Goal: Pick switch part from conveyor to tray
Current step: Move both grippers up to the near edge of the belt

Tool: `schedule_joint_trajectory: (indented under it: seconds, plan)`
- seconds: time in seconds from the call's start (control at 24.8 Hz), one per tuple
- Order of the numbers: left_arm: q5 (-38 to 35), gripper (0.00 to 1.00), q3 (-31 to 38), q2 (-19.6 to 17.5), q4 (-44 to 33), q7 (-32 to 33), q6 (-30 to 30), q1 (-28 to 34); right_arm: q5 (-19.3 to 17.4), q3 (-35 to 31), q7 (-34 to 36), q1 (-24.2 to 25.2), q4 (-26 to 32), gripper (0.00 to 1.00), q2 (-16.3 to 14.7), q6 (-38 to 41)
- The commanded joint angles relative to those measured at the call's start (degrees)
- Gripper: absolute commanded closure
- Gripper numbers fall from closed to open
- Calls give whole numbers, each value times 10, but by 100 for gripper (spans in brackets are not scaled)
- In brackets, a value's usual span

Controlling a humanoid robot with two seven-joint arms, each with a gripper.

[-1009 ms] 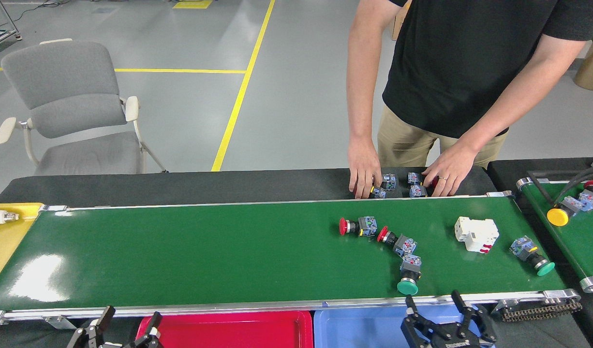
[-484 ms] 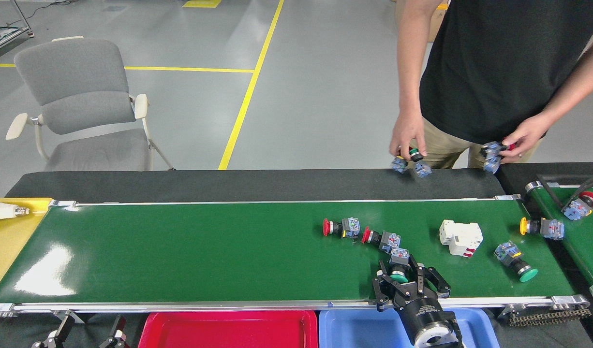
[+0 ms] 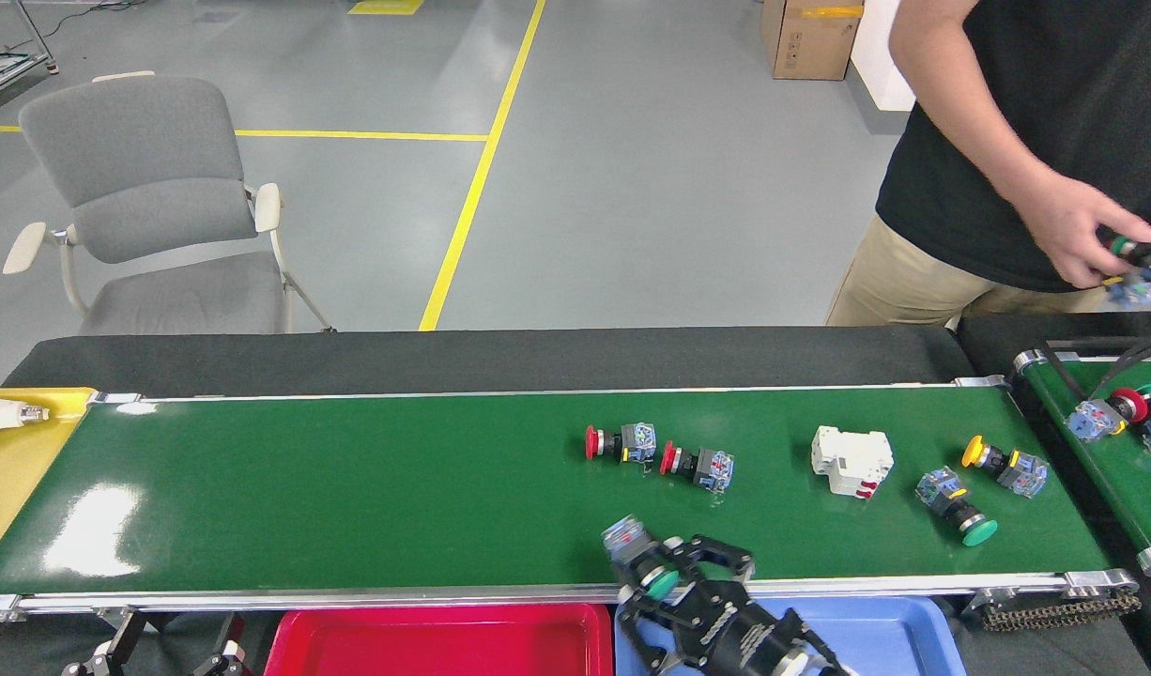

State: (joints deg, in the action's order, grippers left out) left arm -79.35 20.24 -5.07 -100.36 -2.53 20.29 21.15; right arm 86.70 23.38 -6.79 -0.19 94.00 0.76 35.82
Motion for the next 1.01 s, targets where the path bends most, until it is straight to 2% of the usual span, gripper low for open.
schedule_joint_trajectory:
  seconds: [0.0, 0.16, 0.2, 0.28, 0.36, 0.44, 0.52, 0.65, 0.73, 0.81, 0.97]
  plan:
    - [0, 0, 0, -5, -6, -4, -1, -4, -1, 13, 5, -3, 7, 0, 6, 32]
    - [-1, 0, 0, -4, -8, -4, 0, 0, -7, -2, 4, 9, 20, 0, 27, 1]
    - [-1, 0, -3, -3, -7, -4, 0, -1, -15, -23, 5, 20, 28, 0, 29, -32]
    - [-2, 0, -22, 0, -11, -4, -3, -5, -30, -89, 10, 70, 47, 1, 33, -148]
    - [-2, 0, -53, 3, -13, 0, -6, -11, -38, -145, 56, 114, 65, 1, 31, -240]
    - [-5, 0, -88, 4, -12, 17, -11, -30, -40, -202, 114, 153, 65, 1, 23, -274]
    - [-47, 0, -136, 13, -13, 44, -41, -63, -42, -260, 140, 185, 66, 1, 19, -274]
    - [-126, 0, -216, 44, -4, 55, -89, -136, -57, -296, 140, 189, 59, 1, 16, -275]
    - [-149, 0, -244, 66, 27, 74, -102, -174, -60, -297, 136, 182, 56, 1, 14, -280]
    - [-154, 0, -250, 93, 71, 92, -103, -213, -59, -295, 129, 164, 45, 0, 11, -280]
    - [-154, 0, -251, 97, 141, 93, -112, -265, -53, -280, 88, 109, 8, 0, 1, -279]
